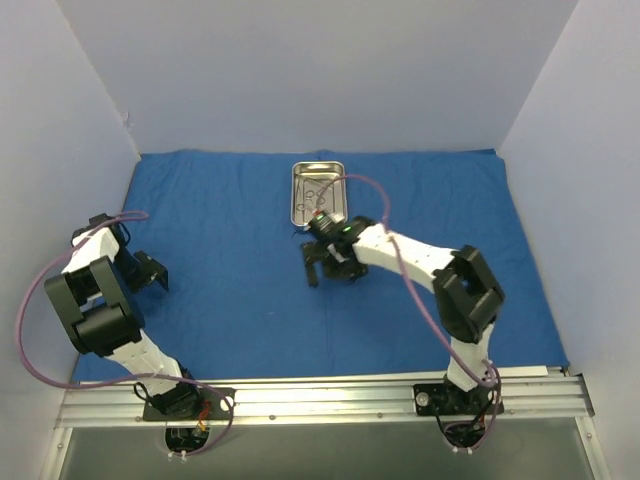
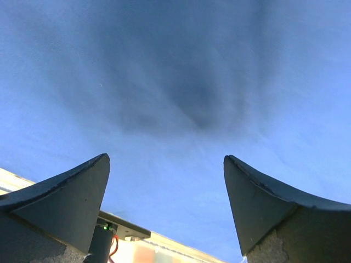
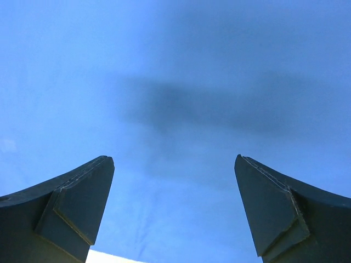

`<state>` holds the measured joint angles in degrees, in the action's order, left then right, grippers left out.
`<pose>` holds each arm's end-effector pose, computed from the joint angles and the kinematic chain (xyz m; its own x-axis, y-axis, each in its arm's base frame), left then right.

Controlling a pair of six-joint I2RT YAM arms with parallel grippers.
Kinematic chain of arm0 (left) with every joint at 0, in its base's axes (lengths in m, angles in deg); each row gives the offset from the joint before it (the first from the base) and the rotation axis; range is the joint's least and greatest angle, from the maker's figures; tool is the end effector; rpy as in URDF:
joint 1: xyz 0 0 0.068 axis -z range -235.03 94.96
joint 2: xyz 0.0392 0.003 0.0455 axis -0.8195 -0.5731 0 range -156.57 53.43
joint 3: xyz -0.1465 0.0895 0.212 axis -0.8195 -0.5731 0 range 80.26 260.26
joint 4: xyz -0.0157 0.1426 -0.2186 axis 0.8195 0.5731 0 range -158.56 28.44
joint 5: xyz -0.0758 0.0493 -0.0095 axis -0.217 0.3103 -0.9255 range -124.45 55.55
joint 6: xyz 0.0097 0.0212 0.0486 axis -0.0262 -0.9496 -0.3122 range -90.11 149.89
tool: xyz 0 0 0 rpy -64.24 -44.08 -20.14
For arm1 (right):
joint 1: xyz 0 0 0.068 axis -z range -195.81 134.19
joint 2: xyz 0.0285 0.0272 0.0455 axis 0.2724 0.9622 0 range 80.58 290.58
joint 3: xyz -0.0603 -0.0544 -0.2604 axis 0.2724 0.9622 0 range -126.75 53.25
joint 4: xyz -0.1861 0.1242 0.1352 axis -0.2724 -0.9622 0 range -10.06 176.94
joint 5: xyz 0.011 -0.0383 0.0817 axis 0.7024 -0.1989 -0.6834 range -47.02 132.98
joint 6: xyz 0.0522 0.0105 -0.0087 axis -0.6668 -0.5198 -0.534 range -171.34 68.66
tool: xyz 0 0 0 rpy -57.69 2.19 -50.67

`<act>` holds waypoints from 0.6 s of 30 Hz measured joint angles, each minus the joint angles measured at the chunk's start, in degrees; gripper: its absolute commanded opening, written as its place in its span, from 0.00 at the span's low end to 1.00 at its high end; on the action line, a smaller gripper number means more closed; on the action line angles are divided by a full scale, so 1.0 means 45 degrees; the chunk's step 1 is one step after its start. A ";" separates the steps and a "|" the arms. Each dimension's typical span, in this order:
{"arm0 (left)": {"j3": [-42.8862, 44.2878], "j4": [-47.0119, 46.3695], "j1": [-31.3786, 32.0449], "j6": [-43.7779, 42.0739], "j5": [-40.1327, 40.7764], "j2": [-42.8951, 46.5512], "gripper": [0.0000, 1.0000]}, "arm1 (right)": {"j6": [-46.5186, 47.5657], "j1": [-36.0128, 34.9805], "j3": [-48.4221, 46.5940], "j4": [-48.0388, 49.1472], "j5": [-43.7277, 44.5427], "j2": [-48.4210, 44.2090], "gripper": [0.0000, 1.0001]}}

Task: Open and lay out the surgical kit
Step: Smooth out the surgical kit at the center of the board.

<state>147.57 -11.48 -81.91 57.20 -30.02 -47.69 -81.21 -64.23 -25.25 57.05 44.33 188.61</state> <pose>0.2718 0.1409 0.1766 -0.5862 -0.8099 -0.0216 -0.8087 0.5833 0.0758 0.2660 0.2989 0.2015 -0.8639 -0.2236 -0.4513 -0.3571 0.9039 0.2357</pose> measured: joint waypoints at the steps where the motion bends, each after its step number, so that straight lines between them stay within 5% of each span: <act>1: 0.0000 -0.0044 0.0078 -0.0063 -0.0078 0.0423 0.94 | 0.0010 0.0607 -0.0019 -0.0015 -0.0010 -0.0330 1.00; 8: 0.0801 -0.0321 0.1239 -0.0165 -0.0554 0.1112 0.94 | 0.0500 0.5824 -0.0155 -0.0112 0.0840 -0.1326 1.00; 18: 0.1569 -0.1156 0.2535 -0.0214 -0.1409 -0.1841 0.94 | 0.1666 0.9622 0.0967 0.0131 0.1069 -0.0797 1.00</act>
<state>154.62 -16.68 -70.50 56.24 -36.36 -55.97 -73.71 -20.93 -20.90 57.64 49.14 185.02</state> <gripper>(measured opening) 0.938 0.995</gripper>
